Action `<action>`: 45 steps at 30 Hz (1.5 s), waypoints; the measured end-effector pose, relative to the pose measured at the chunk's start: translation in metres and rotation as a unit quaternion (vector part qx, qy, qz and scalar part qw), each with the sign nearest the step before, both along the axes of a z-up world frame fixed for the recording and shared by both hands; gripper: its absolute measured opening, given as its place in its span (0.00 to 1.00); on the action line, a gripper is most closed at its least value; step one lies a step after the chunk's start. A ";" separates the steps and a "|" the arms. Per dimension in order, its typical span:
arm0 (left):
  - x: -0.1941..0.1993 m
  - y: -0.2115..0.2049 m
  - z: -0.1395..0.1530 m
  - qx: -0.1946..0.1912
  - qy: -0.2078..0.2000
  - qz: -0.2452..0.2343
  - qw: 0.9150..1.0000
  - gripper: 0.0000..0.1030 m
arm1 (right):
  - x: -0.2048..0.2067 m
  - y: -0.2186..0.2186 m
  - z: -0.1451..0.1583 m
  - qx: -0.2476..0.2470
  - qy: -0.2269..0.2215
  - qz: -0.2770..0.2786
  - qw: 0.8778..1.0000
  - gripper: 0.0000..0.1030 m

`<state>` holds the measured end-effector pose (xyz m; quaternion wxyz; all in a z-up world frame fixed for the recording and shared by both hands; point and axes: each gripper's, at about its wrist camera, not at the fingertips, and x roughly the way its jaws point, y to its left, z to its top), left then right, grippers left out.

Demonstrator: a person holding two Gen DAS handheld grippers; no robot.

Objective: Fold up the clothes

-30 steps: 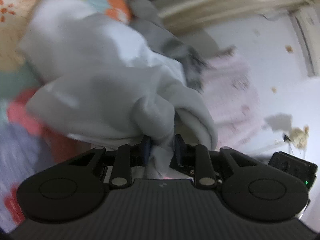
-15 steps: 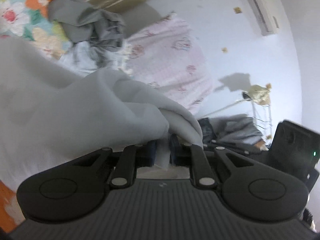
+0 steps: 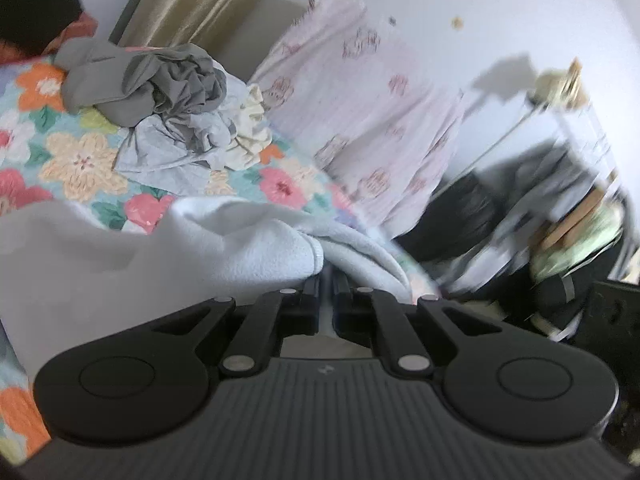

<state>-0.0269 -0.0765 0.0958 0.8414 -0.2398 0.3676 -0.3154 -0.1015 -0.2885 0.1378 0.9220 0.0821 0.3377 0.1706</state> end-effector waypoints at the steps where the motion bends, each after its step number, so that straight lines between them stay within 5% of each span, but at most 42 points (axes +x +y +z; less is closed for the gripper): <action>1: 0.007 -0.012 -0.002 0.002 0.004 -0.001 1.000 0.05 | 0.002 -0.008 -0.005 0.001 -0.003 -0.022 1.000 0.17; 5: 0.031 -0.059 -0.013 0.005 0.011 -0.004 1.000 0.04 | 0.012 -0.030 -0.019 -0.037 -0.025 -0.077 0.996 0.17; 12: 0.024 -0.133 -0.012 0.053 -0.046 -0.041 0.997 0.04 | 0.010 -0.103 -0.047 0.004 -0.039 -0.107 0.993 0.17; 21: 0.010 -0.221 -0.048 0.081 -0.108 -0.100 0.986 0.04 | -0.020 -0.186 -0.101 0.041 -0.082 -0.147 0.985 0.17; 27: 0.019 -0.266 -0.066 0.148 -0.150 -0.123 0.970 0.04 | -0.007 -0.234 -0.155 0.097 -0.061 -0.174 0.978 0.17; 33: 0.035 -0.303 -0.028 0.136 -0.202 -0.141 0.960 0.00 | 0.015 -0.254 -0.147 0.062 -0.076 -0.203 0.974 0.16; 36: 0.032 -0.310 0.004 0.127 -0.252 -0.135 0.950 0.01 | 0.016 -0.269 -0.119 0.033 -0.106 -0.235 0.966 0.15; 39: 0.028 -0.292 0.019 0.154 -0.289 -0.116 0.938 0.13 | 0.015 -0.291 -0.116 -0.018 -0.101 -0.304 0.947 0.15; 40: 0.029 -0.283 0.019 0.168 -0.294 -0.113 0.934 0.26 | 0.018 -0.297 -0.124 -0.037 -0.088 -0.320 0.943 0.15; 41: 0.031 -0.271 0.012 0.188 -0.291 -0.110 0.932 0.36 | 0.021 -0.303 -0.134 -0.058 -0.072 -0.332 0.939 0.15; 45: 0.045 -0.228 -0.036 0.227 -0.221 -0.125 0.940 0.38 | 0.034 -0.326 -0.176 -0.102 -0.005 -0.364 0.926 0.15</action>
